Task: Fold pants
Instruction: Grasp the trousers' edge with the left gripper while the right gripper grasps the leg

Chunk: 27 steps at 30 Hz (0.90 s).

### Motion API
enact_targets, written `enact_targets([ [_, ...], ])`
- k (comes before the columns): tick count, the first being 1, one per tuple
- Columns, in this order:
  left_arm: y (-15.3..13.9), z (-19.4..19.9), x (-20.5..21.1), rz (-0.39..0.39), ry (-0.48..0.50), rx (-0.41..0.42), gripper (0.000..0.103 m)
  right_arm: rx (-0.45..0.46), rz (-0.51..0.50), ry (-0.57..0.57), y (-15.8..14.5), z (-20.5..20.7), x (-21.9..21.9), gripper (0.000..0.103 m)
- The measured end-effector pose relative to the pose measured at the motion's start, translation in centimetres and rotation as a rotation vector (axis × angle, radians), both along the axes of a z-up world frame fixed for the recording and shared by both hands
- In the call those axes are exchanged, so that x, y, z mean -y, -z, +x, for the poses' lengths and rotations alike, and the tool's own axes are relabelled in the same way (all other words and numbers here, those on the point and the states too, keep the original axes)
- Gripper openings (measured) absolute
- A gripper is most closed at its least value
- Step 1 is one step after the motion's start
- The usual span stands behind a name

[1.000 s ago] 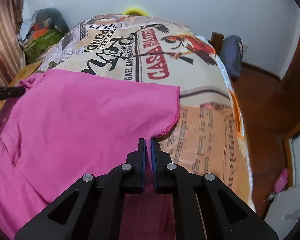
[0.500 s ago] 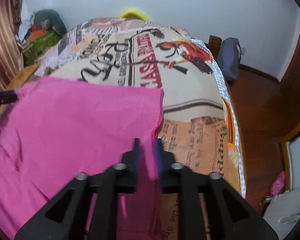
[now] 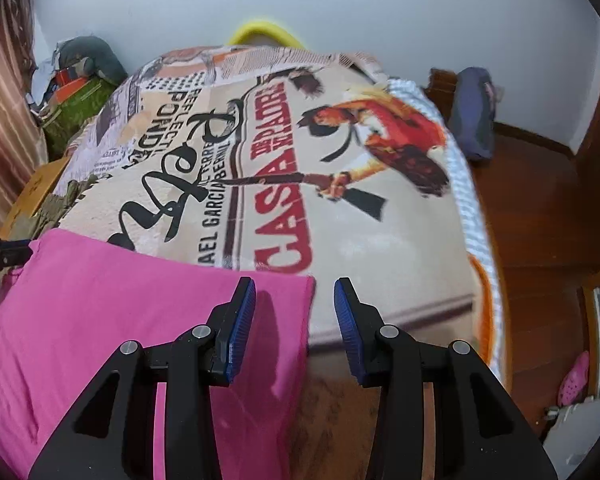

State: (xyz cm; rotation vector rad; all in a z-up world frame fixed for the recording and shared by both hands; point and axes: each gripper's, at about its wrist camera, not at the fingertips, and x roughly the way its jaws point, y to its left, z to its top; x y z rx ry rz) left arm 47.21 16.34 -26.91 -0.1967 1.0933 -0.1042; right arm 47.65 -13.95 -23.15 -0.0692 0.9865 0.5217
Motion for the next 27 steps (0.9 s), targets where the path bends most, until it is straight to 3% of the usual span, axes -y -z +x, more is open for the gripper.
enact_targets([
  [4, 0.3, 0.5, 0.1, -0.013, 0.005, -0.008, 0.038, 0.022, -0.013, -0.014, 0.5, 0.0, -0.7, 0.036],
  [7, 0.2, 0.3, 0.0, -0.005, -0.001, -0.002, 0.026, 0.028, -0.025, -0.049, 0.6, -0.7, -1.1, 0.008],
  [9, 0.3, 0.1, 0.0, 0.014, -0.011, -0.007, 0.016, 0.054, -0.051, -0.058, 0.4, -1.0, -1.4, 0.007],
  [12, -0.2, -0.1, 0.1, 0.042, -0.007, 0.013, 0.009, 0.096, -0.076, -0.064, 0.0, -1.6, -1.5, 0.005],
  [14, -0.9, -0.1, 0.4, 0.098, 0.003, 0.048, 0.009, 0.132, -0.104, -0.068, -0.5, -1.7, -1.6, 0.004],
  [20, -2.6, 2.2, 0.8, 0.167, -0.015, 0.080, 0.008, 0.221, -0.126, -0.017, -3.1, -0.9, -1.7, 0.004],
  [27, -5.3, 1.0, 1.1, 0.171, -0.014, 0.144, 0.007, 0.275, -0.092, -0.020, -6.7, -2.3, -1.0, 0.004],
])
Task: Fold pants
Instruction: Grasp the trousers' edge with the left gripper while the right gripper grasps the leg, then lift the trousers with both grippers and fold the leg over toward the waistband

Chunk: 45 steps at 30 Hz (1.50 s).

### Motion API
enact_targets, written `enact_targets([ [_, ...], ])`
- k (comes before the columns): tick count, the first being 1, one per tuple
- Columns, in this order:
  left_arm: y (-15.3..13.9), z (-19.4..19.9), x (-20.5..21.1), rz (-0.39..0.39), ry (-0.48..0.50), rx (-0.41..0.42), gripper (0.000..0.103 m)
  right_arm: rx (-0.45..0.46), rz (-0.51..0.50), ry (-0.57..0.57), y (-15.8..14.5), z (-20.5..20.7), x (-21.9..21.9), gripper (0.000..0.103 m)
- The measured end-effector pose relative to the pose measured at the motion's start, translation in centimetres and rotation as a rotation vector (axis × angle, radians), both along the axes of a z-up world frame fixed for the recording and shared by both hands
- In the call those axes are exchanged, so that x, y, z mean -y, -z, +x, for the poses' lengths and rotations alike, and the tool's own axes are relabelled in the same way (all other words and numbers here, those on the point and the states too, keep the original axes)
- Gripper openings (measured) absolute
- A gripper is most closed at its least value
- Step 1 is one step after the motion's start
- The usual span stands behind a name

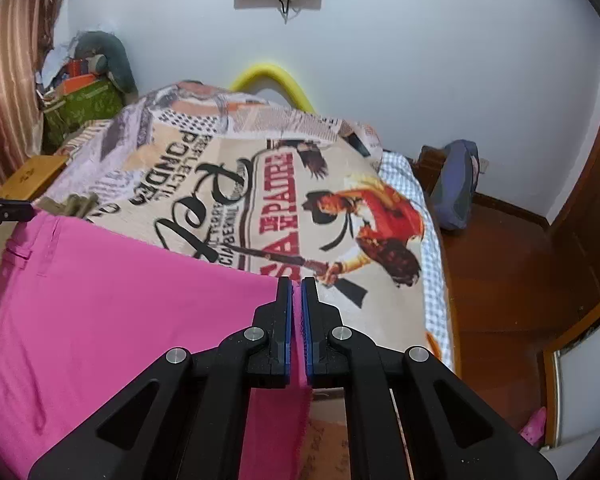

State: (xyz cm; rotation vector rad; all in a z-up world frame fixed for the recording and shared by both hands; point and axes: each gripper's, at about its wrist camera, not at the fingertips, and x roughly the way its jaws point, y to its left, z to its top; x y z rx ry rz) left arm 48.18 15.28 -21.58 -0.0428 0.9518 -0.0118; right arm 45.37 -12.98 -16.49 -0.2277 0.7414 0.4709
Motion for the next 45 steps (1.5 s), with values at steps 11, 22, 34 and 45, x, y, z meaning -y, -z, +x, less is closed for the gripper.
enact_targets([
  [11, -6.9, -6.3, 1.7, 0.031, 0.032, 0.088, 0.007, 0.046, 0.090, -0.002, -5.6, -5.9, 2.0, 0.004],
  [22, -10.1, -15.2, 2.7, 0.013, 0.046, 0.125, 0.004, 0.072, 0.111, -0.021, -8.9, -12.9, 3.7, 0.004],
  [34, -9.1, -22.6, 2.9, -0.020, 0.057, 0.092, 0.000, 0.043, 0.088, -0.038, -7.1, -20.0, 3.7, 0.004],
  [45, -3.8, -22.4, 5.8, 0.042, 0.126, -0.022, 0.023, 0.002, 0.129, -0.009, -5.5, -21.0, 4.7, 0.004],
])
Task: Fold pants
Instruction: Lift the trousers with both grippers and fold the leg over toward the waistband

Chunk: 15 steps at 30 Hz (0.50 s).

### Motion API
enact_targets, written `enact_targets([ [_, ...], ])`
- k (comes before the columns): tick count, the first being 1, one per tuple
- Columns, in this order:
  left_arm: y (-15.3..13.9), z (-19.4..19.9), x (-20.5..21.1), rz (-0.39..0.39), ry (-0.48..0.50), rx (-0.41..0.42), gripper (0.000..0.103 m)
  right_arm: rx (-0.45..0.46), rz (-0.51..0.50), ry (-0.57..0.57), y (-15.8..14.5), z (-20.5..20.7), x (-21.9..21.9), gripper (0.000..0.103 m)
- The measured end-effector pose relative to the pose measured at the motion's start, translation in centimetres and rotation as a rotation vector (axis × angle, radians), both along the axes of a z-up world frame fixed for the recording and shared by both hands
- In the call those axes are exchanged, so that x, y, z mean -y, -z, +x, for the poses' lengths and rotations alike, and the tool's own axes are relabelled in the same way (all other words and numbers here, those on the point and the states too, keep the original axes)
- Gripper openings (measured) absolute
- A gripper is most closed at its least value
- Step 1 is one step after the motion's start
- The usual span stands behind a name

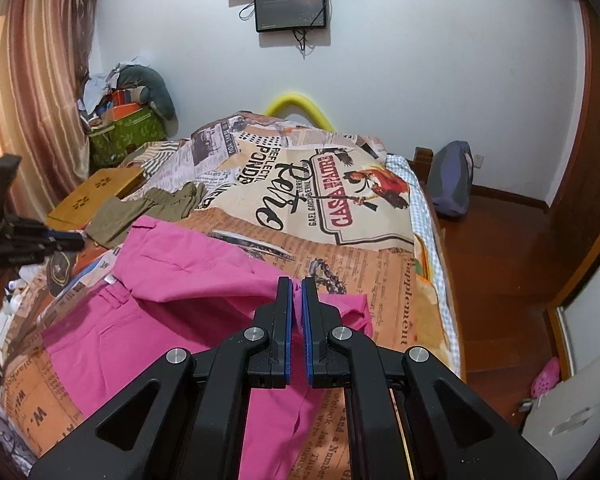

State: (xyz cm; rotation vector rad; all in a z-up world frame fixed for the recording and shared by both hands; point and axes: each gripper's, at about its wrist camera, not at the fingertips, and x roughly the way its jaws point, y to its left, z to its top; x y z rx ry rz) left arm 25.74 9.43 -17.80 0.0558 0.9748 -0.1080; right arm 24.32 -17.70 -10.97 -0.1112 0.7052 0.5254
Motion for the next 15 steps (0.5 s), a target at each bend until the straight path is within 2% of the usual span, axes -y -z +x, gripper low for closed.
enact_targets([
  [1, 0.5, 0.1, 0.4, 0.010, 0.009, -0.006, 0.031, -0.003, 0.002, 0.001, 0.1, -0.2, 0.1, 0.004],
  [2, 1.2, 0.3, 0.9, 0.020, 0.021, -0.015, 0.051, -0.006, 0.004, 0.001, 0.3, -0.3, 0.2, 0.004],
  [3, 1.7, 0.4, 1.2, 0.025, 0.028, -0.016, 0.065, -0.010, 0.007, 0.001, 0.5, -0.1, 0.3, 0.004],
  [4, 2.0, 0.5, 1.3, 0.028, 0.033, -0.013, 0.069, -0.013, 0.009, 0.001, 0.5, -0.2, 0.4, 0.004],
  [6, 2.9, 0.8, 1.9, 0.050, 0.044, -0.020, 0.073, -0.021, 0.016, 0.003, 0.7, 0.1, 0.7, 0.004],
  [11, 5.6, 2.2, 3.3, 0.126, 0.075, -0.077, 0.074, -0.033, 0.029, 0.004, 1.0, 0.4, 1.0, 0.004],
  [15, 6.3, 3.3, 3.5, 0.162, 0.058, -0.069, 0.074, -0.042, 0.040, -0.003, 1.1, 0.5, 1.1, 0.004],
])
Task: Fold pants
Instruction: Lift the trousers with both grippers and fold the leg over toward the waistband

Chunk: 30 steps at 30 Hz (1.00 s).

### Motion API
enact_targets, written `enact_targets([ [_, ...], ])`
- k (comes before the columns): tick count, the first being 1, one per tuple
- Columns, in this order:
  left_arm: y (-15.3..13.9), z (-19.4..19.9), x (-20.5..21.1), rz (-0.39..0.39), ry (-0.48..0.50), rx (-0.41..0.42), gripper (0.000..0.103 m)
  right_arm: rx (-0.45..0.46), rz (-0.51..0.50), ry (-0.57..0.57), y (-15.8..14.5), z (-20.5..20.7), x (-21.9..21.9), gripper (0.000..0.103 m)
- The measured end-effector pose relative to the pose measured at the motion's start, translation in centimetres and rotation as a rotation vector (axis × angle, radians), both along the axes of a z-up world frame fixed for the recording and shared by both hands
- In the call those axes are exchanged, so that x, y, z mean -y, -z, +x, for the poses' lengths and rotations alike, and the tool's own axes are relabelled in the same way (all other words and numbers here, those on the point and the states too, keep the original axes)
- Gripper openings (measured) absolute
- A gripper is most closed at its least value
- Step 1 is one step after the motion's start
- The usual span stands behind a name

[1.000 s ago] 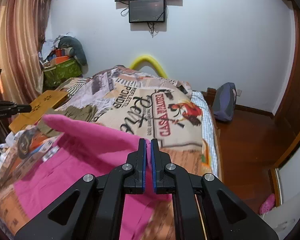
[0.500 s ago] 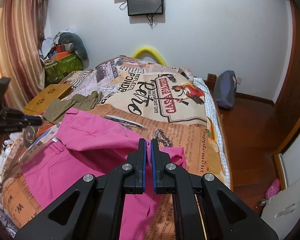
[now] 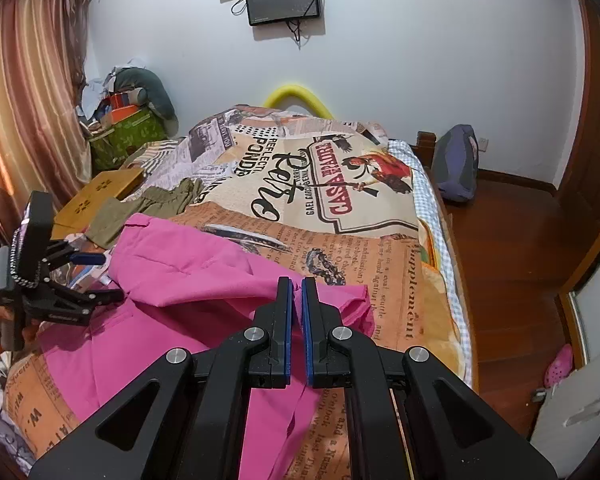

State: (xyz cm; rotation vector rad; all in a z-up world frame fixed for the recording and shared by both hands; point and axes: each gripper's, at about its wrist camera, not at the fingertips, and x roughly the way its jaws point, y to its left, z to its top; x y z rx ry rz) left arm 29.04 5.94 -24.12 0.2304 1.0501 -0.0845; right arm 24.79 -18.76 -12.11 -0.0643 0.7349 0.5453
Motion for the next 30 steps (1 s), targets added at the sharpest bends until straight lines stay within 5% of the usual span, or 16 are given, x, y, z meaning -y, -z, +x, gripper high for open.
enact_targets([
  [4, 0.1, 0.8, 0.1, 0.030, -0.019, 0.023, 0.073, -0.009, 0.008, -0.004, 0.2, 0.2, 0.1, 0.004],
  [7, -0.5, 0.6, 0.1, 0.032, -0.024, 0.069, 0.062, -0.017, 0.012, -0.006, 0.4, 0.1, 0.2, 0.004],
  [10, -1.5, 0.0, 0.0, 0.003, -0.014, 0.115, 0.048, -0.024, 0.010, -0.006, 0.6, 0.2, 0.2, 0.004],
  [12, -1.8, 0.0, -0.1, -0.021, 0.006, 0.108, 0.019, -0.034, 0.014, -0.008, 0.7, 0.1, 0.2, 0.004],
  [19, -3.2, -0.4, -0.1, -0.041, 0.015, 0.121, 0.011, -0.021, 0.013, -0.004, 0.5, -0.3, 0.1, 0.004],
  [30, -9.2, -5.8, 0.1, -0.045, 0.049, 0.229, 0.010, 0.017, 0.038, -0.001, -1.3, -3.3, 1.3, 0.004],
])
